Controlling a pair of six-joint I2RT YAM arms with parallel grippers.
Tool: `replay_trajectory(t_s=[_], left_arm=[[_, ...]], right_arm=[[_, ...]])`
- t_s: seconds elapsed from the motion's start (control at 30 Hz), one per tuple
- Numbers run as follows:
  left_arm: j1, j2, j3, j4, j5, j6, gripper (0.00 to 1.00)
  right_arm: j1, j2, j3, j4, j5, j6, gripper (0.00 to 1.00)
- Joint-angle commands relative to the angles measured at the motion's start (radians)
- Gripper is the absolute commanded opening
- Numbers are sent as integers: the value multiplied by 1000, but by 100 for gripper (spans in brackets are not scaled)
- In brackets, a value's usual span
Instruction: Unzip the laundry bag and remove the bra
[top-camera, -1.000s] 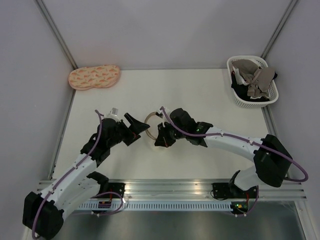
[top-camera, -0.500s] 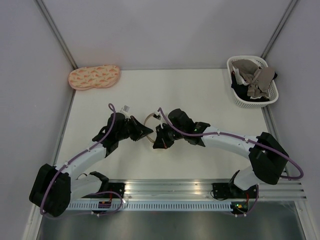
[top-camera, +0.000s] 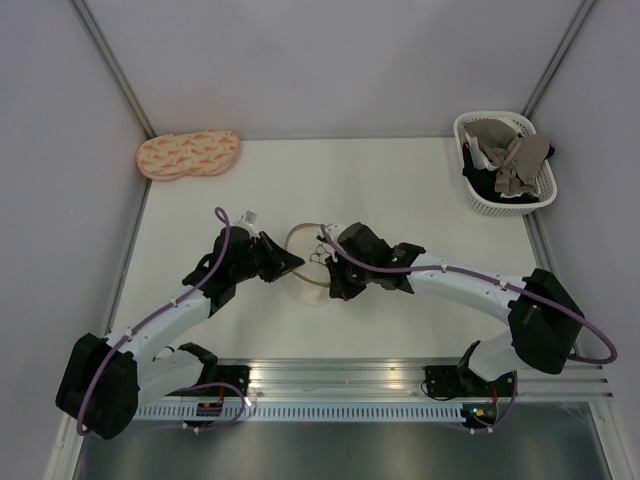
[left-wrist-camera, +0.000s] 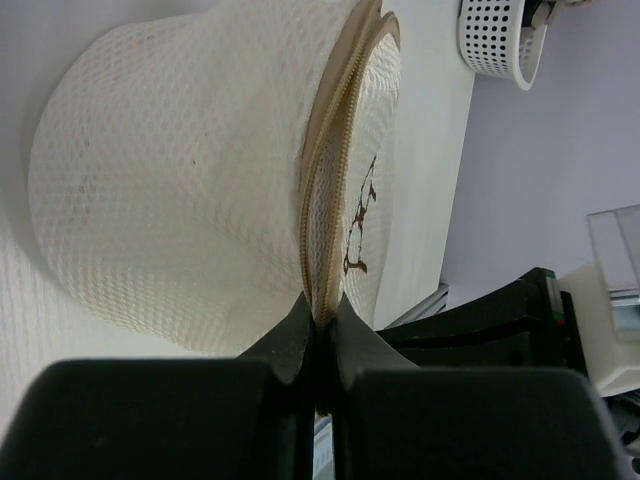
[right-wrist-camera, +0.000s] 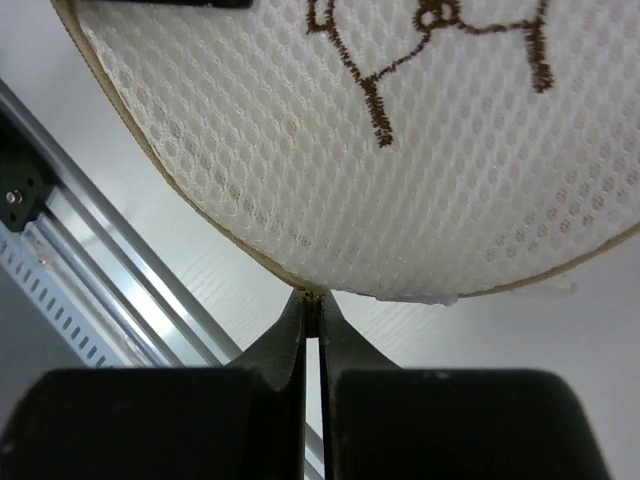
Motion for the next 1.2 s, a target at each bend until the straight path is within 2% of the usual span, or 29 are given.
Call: replay_trajectory(t_s=[0.0, 0.03, 0.1, 0.13, 0.2, 0.23, 0.47, 0.6, 0.77, 0.97, 1.17], left_arm=[[4, 2, 31, 31, 8, 34, 4], [4, 1, 31, 31, 19, 33, 26], [4, -15, 31, 27, 23, 33, 60], [4, -25, 28, 10, 14, 31, 81], [4, -77, 24, -10, -4, 30, 96], [4, -99, 21, -33, -26, 30, 99], [4, -352, 11, -232, -171, 51, 100], [4, -394, 7, -279, -237, 77, 100], [4, -268, 62, -224, -241, 148, 100], [1, 6, 235, -174, -230, 283, 99], [-27, 97, 292, -135, -248, 393, 98]], right_arm=[[-2, -63, 29, -130, 192, -15, 0], [0, -68, 32, -131, 200, -15, 0], [-2, -77, 36, -133, 230, -15, 1], [-2, -77, 38, -134, 241, -15, 1], [-2, -73, 47, -150, 278, -21, 0], [-2, -68, 52, -157, 296, -21, 0], [-2, -13, 76, -256, 560, -15, 0], [-5, 10, 67, -285, 660, -3, 1], [-5, 12, 49, -283, 659, -7, 0], [-4, -11, 44, -270, 616, -13, 1], [-5, -23, 41, -262, 594, -23, 0]])
